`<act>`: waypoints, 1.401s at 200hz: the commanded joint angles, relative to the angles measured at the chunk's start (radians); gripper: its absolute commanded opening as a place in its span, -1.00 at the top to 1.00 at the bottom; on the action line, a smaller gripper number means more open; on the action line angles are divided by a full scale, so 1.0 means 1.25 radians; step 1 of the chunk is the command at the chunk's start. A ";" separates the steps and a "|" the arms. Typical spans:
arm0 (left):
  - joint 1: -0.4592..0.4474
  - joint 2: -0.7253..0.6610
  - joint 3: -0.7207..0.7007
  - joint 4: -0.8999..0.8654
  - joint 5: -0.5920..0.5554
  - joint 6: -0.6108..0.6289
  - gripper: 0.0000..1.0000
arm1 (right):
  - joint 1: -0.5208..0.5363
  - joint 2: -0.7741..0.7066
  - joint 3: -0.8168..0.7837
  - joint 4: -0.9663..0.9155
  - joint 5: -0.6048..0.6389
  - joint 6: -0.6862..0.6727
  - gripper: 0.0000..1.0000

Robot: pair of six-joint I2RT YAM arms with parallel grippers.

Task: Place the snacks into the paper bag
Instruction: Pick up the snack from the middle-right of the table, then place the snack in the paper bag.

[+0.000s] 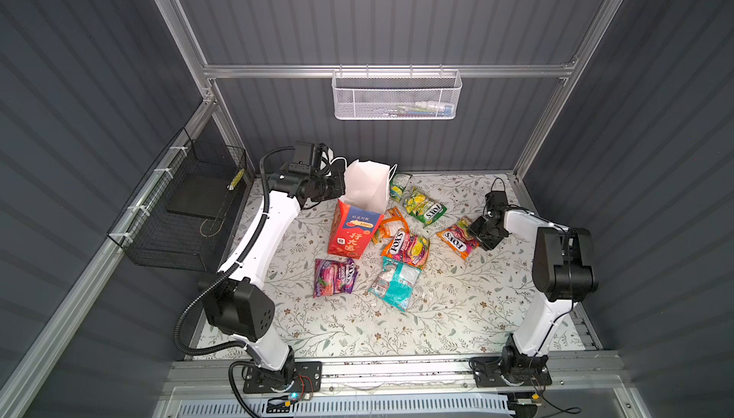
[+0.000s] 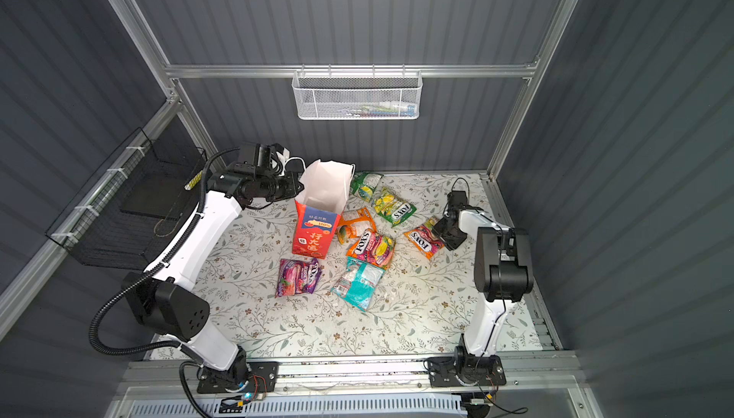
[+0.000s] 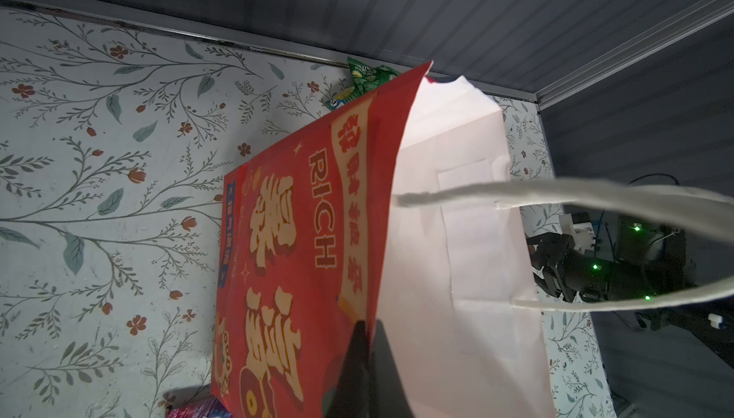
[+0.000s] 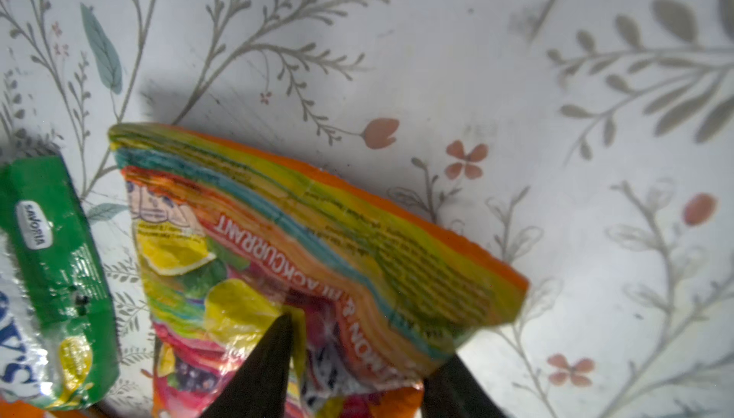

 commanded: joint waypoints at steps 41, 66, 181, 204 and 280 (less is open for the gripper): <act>-0.004 -0.022 -0.004 0.023 0.030 -0.015 1.00 | -0.017 -0.062 -0.102 0.066 -0.039 -0.011 0.66; -0.004 -0.026 -0.006 0.023 0.016 -0.009 1.00 | -0.017 -0.127 -0.148 0.099 -0.061 -0.012 0.82; -0.011 -0.021 -0.004 0.020 0.019 -0.011 1.00 | 0.100 -0.656 -0.160 -0.032 0.005 -0.094 1.00; -0.015 -0.022 -0.006 0.025 0.028 -0.014 1.00 | 0.172 -0.692 -0.075 -0.065 0.028 -0.106 1.00; -0.021 -0.020 -0.004 0.019 0.011 -0.008 1.00 | 0.359 -0.580 0.214 -0.085 0.048 -0.108 1.00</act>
